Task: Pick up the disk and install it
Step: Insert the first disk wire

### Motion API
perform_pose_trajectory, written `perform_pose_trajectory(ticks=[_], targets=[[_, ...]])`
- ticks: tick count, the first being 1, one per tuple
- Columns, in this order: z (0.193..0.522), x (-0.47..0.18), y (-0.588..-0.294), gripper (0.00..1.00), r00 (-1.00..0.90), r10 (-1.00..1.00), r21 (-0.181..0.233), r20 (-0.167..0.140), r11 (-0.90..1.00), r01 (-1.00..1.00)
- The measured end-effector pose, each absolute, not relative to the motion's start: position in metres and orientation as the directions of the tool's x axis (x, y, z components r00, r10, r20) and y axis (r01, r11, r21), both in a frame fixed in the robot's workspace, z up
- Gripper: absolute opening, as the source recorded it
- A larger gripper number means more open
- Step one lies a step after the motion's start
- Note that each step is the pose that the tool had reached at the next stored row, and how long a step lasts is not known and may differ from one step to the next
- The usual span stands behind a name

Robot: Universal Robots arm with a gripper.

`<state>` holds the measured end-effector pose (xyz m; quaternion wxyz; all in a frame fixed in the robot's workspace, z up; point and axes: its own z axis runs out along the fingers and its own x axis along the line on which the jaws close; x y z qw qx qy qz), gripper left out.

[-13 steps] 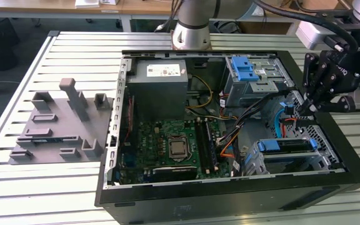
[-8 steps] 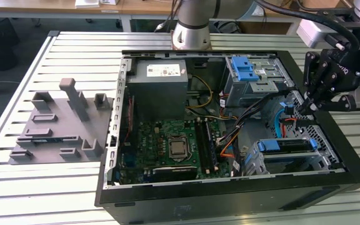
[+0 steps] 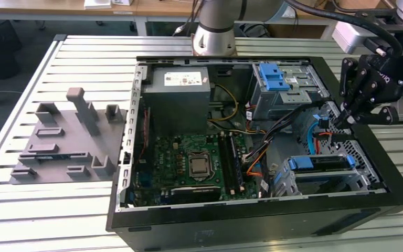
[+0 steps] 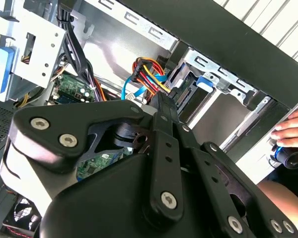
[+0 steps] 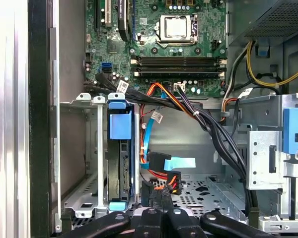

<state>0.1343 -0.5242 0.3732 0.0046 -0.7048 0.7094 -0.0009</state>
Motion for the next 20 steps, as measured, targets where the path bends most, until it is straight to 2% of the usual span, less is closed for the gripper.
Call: perform_pose_trajectory(ticks=[5, 6, 11, 14, 15, 16, 20], targets=[[0.3732, 0.1343, -0.5242, 0.11, -0.006, -1.0, -0.008, -0.006, 0.006, -1.0], [0.3732, 0.1343, -0.5242, 0.17, -0.006, -1.0, -0.008, -0.006, 0.006, -1.0], [0.3732, 0.1343, -0.5242, 0.19, -0.006, -1.0, -0.008, -0.006, 0.006, -1.0], [0.3732, 0.1343, -0.5242, 0.39, -0.006, -1.0, -0.008, -0.006, 0.006, -1.0], [0.3732, 0.1343, -0.5242, 0.39, -0.006, -1.0, -0.008, -0.006, 0.006, -1.0], [0.3732, 0.1343, -0.5242, 0.45, -0.006, -1.0, -0.008, -0.007, 0.006, -1.0], [0.3732, 0.1343, -0.5242, 0.45, -0.006, -1.0, -0.008, -0.007, 0.006, -1.0]])
